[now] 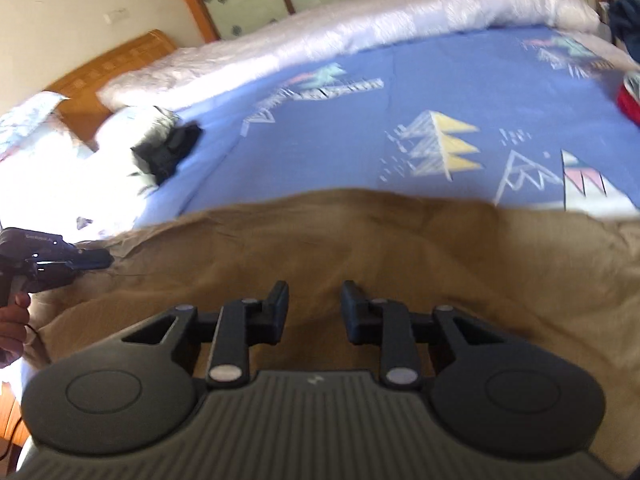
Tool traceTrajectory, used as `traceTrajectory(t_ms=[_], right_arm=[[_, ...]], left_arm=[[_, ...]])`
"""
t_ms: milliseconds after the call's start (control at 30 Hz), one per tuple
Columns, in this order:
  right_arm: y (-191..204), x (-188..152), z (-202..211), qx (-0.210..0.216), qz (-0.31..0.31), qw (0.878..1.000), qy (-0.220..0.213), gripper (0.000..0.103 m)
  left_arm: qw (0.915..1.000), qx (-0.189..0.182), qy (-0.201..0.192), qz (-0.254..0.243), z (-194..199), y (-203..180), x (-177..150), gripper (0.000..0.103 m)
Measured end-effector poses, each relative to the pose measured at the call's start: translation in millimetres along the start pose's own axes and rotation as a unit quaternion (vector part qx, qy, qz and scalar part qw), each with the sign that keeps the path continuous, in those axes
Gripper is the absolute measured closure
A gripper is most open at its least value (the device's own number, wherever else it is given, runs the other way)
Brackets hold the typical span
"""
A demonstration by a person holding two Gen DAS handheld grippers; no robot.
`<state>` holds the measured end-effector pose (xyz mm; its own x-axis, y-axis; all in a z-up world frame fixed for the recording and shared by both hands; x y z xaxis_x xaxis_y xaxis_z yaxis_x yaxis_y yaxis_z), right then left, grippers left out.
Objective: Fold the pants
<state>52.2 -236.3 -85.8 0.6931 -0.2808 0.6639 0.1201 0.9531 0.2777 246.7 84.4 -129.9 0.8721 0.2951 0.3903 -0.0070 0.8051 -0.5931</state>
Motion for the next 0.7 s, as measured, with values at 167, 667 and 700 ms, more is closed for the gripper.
traceTrajectory(t_ms=[167,667,700], right_arm=[[-8,3,-1,-0.017,-0.026,0.999,-0.014,0.072],[-197,-60,193,-0.082,-0.348,0.907,-0.225,0.051],[-212,-69,196,-0.081,-0.384,0.89,-0.234,0.051]], left_arm=[[0.9983,-0.001,-0.019,0.055,-7,9,13,0.098],[0.9852,-0.162,0.014,0.054,68,-68,-78,0.085],[0.9863,-0.156,0.022,0.047,66,-71,-87,0.085]])
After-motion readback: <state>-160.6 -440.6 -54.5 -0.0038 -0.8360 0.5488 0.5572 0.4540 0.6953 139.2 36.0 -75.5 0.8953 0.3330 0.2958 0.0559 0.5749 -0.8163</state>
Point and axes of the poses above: each gripper's, at about its wrist camera, not at the fingertips, and z roughly against the way its jaws point, y to its left, x to its top, the point moved 7 cm from there along -z, roughly the way its jaws point, and after that the axes turned 1 degree about y, right-handed, at the moved point
